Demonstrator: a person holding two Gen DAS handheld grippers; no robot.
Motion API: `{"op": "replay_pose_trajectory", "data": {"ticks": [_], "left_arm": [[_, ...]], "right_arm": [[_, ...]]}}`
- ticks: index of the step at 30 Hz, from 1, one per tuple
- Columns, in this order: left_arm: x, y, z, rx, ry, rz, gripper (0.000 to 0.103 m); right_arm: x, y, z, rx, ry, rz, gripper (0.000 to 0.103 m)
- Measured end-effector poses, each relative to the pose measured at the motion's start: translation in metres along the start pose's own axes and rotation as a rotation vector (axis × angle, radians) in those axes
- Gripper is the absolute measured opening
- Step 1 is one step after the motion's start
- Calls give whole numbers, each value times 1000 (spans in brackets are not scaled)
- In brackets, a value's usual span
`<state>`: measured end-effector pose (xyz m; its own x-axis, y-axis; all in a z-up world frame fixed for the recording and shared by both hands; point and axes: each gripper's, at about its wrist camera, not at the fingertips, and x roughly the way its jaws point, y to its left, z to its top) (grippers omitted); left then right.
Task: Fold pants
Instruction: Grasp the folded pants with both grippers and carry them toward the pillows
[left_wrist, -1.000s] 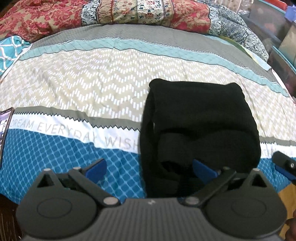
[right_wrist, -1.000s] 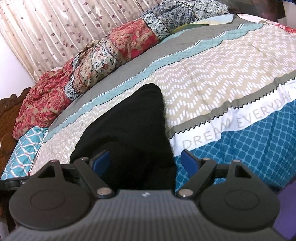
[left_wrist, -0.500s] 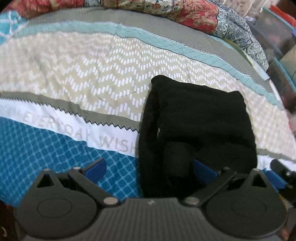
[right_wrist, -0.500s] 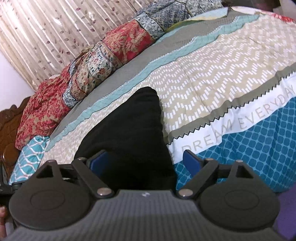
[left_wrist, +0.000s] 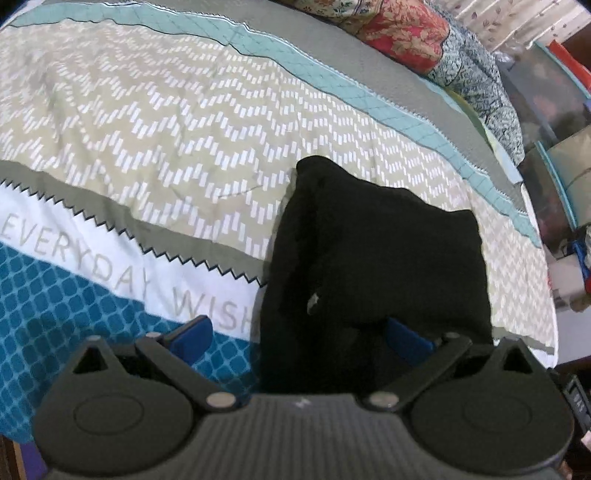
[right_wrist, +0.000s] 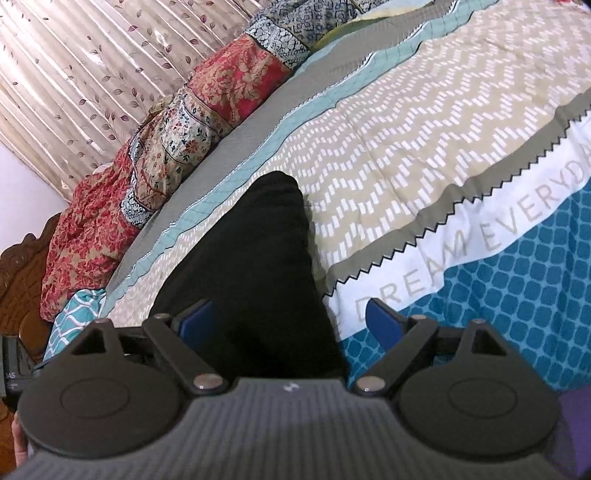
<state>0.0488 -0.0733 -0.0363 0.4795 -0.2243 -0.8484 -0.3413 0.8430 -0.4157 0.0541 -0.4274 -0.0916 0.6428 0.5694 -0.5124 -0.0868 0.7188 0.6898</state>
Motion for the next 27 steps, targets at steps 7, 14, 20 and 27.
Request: {"op": "replay_pose_trajectory", "data": {"ticks": [7, 14, 20, 27], "left_arm": [[21, 4, 6, 18, 37, -10, 103], [38, 11, 12, -14, 67, -131, 103], [52, 19, 16, -29, 47, -256, 103], [50, -5, 4, 69, 15, -253, 80]], "right_arm": [[14, -4, 3, 4, 32, 14, 90], [29, -12, 9, 50, 59, 65, 90], [51, -16, 10, 66, 97, 127, 94], [63, 23, -3, -98, 182, 192, 75]]}}
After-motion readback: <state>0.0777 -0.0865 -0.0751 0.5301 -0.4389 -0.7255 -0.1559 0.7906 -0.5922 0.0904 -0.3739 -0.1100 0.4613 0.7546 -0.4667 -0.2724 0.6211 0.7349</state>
